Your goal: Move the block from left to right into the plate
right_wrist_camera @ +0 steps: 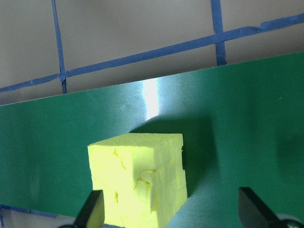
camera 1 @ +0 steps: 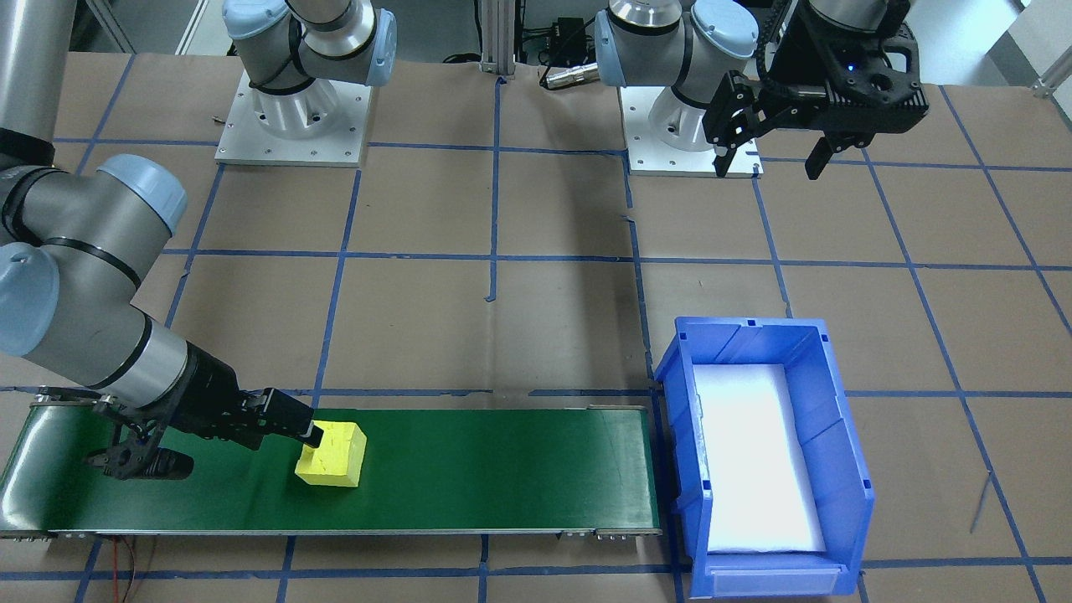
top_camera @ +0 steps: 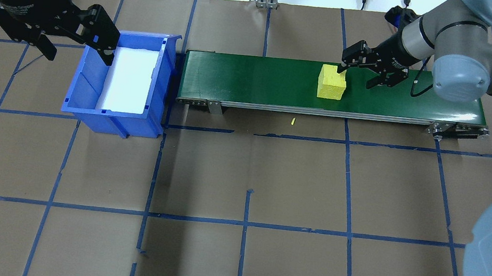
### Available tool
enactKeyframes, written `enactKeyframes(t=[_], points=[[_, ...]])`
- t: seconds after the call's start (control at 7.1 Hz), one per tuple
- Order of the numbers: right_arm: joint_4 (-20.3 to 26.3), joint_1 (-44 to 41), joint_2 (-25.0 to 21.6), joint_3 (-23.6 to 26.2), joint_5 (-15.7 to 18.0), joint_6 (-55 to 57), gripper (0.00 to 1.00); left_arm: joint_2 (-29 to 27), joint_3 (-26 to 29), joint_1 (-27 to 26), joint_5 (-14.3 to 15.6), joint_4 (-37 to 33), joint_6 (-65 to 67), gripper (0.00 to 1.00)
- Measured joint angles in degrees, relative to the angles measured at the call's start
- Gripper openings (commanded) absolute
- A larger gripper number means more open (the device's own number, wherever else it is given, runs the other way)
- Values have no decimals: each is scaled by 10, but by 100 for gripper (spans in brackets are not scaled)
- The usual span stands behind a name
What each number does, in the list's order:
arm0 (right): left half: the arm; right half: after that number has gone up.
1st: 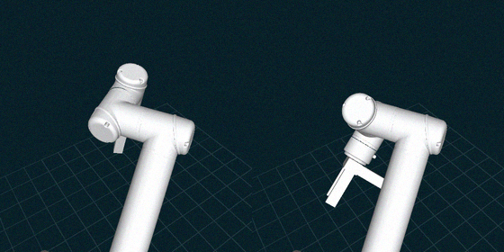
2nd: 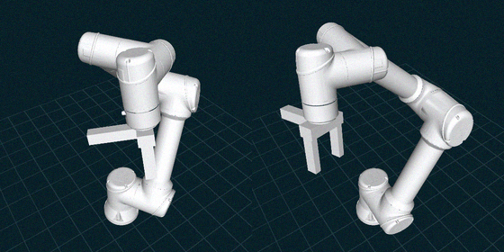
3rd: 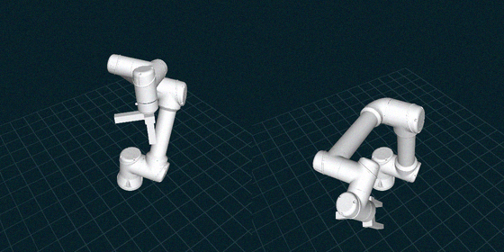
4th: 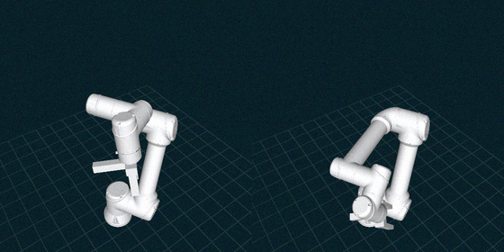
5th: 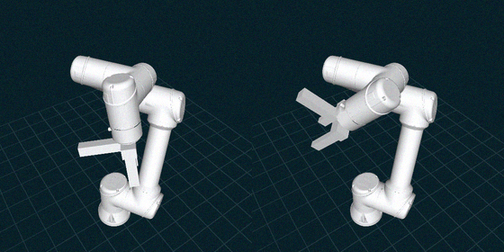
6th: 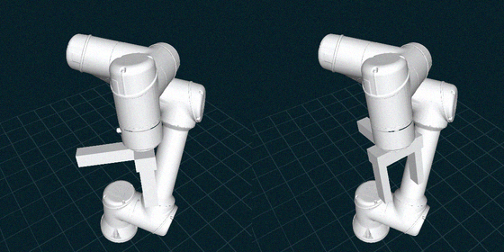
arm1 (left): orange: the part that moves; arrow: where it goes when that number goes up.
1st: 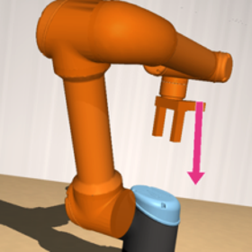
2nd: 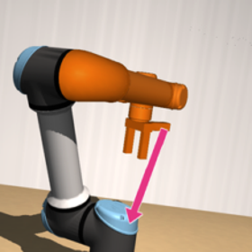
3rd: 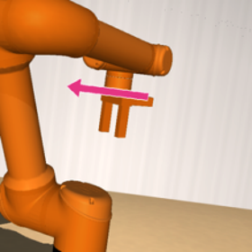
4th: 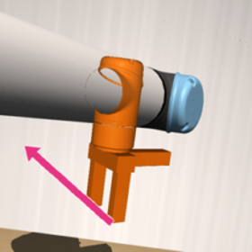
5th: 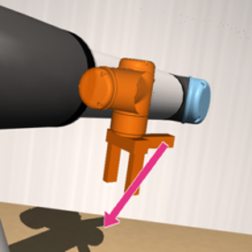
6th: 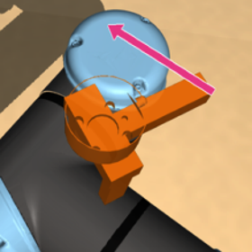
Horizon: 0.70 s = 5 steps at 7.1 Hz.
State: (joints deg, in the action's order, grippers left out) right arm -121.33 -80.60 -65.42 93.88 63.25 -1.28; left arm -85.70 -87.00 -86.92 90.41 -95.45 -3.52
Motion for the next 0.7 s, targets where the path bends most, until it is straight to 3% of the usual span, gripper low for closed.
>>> enactKeyframes(t=[0.42,0.7], points=[[-3,0,4,2,-1,0,99,0,-1,0,0,0,0,100],[-7,0,12,10,5,-10,86,0,-1,0,0,0,0,100]])
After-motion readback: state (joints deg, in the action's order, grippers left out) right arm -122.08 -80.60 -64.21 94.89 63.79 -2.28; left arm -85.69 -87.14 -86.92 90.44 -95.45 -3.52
